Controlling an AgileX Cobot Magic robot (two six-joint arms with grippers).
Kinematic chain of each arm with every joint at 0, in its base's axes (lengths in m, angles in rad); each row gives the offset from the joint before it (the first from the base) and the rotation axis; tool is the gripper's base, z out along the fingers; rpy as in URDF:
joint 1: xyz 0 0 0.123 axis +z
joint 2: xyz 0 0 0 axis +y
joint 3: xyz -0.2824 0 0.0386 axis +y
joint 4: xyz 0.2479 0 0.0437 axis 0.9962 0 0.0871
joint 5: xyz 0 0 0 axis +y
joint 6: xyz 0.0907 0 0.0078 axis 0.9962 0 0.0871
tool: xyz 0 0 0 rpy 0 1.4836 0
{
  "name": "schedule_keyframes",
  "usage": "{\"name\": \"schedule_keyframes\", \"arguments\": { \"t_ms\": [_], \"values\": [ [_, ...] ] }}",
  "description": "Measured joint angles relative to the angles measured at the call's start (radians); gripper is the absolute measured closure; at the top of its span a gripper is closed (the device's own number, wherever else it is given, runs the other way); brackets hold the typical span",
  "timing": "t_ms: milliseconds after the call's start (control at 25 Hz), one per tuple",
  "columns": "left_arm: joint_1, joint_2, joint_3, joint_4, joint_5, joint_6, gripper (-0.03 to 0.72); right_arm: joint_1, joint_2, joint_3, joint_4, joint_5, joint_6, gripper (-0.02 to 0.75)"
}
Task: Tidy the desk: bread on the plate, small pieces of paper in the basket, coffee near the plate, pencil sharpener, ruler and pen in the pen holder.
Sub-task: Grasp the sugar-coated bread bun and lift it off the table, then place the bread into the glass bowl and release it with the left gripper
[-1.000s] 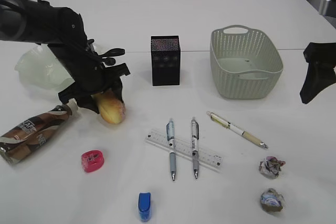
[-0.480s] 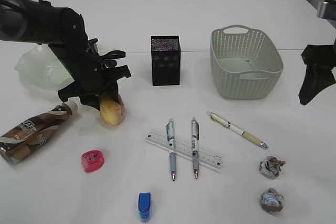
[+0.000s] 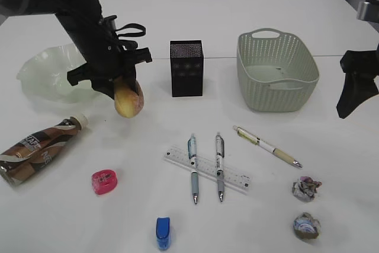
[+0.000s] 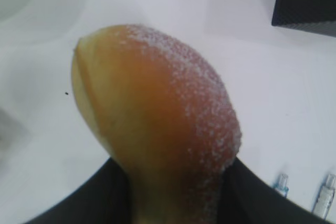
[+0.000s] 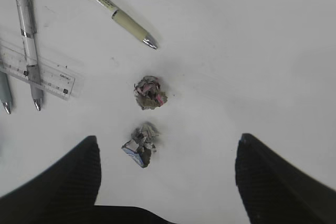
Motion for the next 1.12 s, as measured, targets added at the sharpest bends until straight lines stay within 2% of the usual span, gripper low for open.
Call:
{"name": "schedule_keyframes", "arguments": {
  "t_ms": [280,600,960,1120],
  "values": [
    [0.002,0.0,-0.179,0.019,0.248,0.002,0.398,0.0,0.0,0.0,0.0,0.0,-0.005,0.153],
    [0.039,0.0,-0.375,0.094,0.31,0.044,0.402,0.0,0.0,0.0,0.0,-0.042,-0.034,0.153],
    [0.177,0.001,-0.389,0.204,0.317,0.052,0.402,0.0,0.002,0.0,0.0,-0.042,-0.034,0.153],
    [0.237,0.02,-0.391,0.232,0.317,0.091,0.402,0.0,0.002,0.0,0.0,-0.042,-0.034,0.153]
  ]
}}
